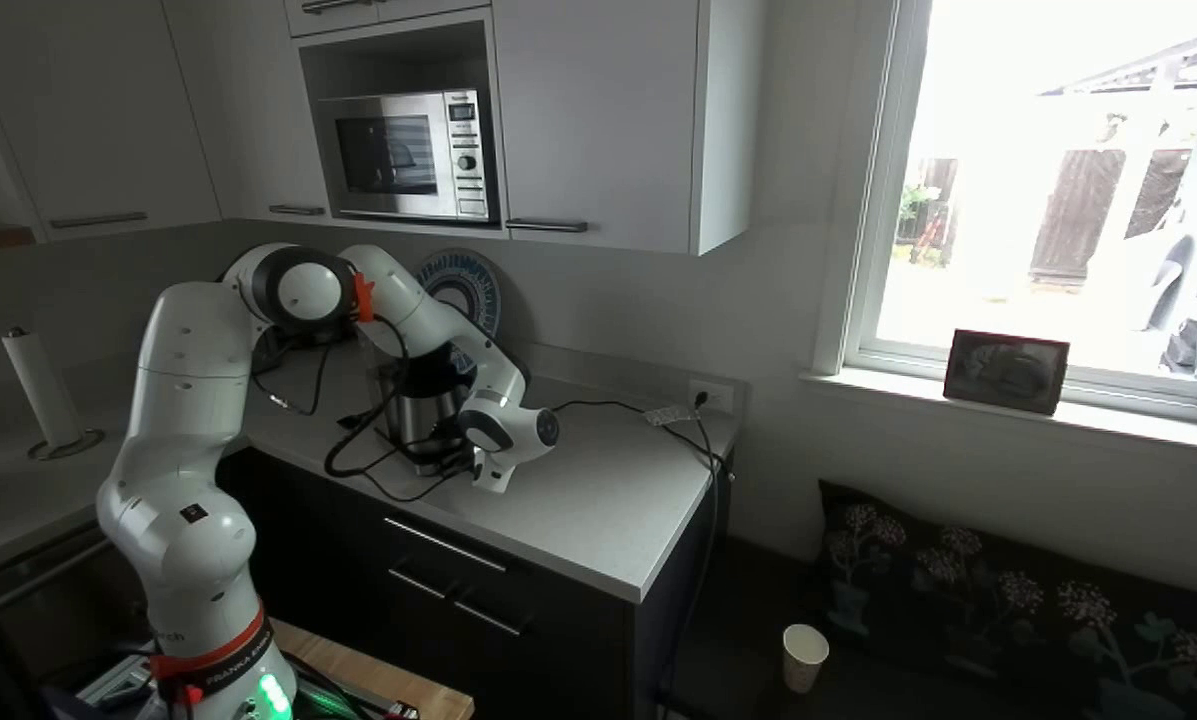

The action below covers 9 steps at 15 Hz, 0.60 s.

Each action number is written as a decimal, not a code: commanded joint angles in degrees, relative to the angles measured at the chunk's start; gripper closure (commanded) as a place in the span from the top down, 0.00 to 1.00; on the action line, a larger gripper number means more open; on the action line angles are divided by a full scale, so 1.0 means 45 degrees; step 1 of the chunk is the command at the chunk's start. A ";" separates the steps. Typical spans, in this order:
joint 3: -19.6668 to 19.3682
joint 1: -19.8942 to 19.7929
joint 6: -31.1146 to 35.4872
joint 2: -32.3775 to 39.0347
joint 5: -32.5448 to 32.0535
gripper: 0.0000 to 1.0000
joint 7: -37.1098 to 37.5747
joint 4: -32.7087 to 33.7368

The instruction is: Press a button on the base of the coffeemaker

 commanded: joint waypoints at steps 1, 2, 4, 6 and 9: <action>0.0125 0.0084 -0.0118 0.0141 0.0968 0.00 -0.0012 -0.0127; 0.0127 0.0053 -0.0256 0.0153 0.1034 0.00 0.0051 -0.0140; 0.0117 -0.0003 -0.0622 0.0229 0.1078 0.00 0.0258 -0.0100; 0.0105 -0.0034 -0.0769 0.0314 0.1145 0.00 0.0356 -0.0074; 0.0105 -0.0067 -0.1100 0.0449 0.1185 0.00 0.0662 0.0022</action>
